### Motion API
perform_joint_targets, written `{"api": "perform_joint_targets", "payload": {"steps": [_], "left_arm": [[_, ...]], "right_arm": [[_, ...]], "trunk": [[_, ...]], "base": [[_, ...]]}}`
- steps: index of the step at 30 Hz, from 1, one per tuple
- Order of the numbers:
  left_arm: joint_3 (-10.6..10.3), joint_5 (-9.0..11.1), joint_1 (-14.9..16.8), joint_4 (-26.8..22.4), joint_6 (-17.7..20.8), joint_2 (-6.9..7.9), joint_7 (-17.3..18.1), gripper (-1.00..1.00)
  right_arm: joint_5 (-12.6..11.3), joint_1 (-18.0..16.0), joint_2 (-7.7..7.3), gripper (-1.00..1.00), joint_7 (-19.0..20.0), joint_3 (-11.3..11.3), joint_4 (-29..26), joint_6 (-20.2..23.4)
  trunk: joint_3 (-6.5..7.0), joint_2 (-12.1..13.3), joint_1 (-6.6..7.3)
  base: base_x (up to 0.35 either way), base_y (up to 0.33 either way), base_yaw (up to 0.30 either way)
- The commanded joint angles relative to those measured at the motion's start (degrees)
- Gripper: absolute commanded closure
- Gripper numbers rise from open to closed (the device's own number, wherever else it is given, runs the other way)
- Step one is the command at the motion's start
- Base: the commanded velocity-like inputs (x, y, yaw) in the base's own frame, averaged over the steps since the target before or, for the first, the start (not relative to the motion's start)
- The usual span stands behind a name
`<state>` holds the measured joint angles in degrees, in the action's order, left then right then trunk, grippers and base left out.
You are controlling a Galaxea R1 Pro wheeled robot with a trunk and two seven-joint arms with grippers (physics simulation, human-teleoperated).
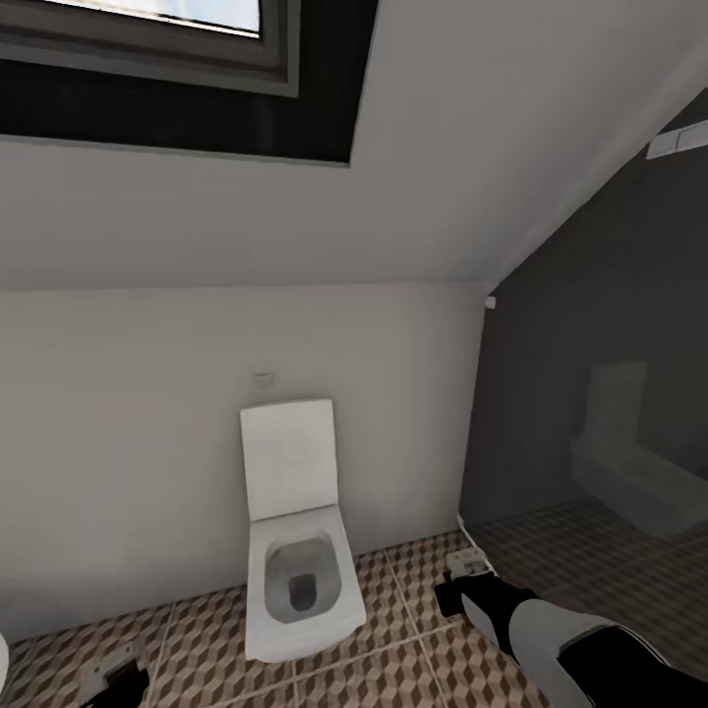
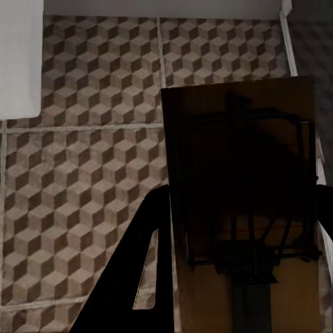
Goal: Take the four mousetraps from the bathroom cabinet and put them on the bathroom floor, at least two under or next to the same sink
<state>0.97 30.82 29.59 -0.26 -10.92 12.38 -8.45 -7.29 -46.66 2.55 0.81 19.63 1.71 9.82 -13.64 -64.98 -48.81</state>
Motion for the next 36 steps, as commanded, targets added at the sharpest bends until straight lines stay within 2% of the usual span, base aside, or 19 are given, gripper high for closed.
{"api": "perform_joint_targets", "payload": {"steps": [1,18,36], "left_arm": [[0.09,-0.26,0.04,-0.01,-0.07,0.00,-0.35,1.00],[0.08,-0.23,0.04,0.00,-0.07,0.01,-0.34,1.00],[0.03,-0.29,0.04,-0.01,-0.07,-0.15,-0.42,1.00]], "right_arm": [[-0.71,-0.10,0.02,1.00,0.16,0.50,0.14,0.01],[-0.71,-0.10,0.03,1.00,0.17,0.52,0.14,0.02],[-0.71,-0.10,-0.20,1.00,0.64,0.59,0.14,-0.05]], "trunk": [[-0.08,-0.05,-0.04],[-0.08,-0.05,-0.04],[-0.08,-0.05,-0.04]], "base": [[0.302,0.206,0.000],[0.278,0.207,0.000],[0.020,0.013,0.159]]}}
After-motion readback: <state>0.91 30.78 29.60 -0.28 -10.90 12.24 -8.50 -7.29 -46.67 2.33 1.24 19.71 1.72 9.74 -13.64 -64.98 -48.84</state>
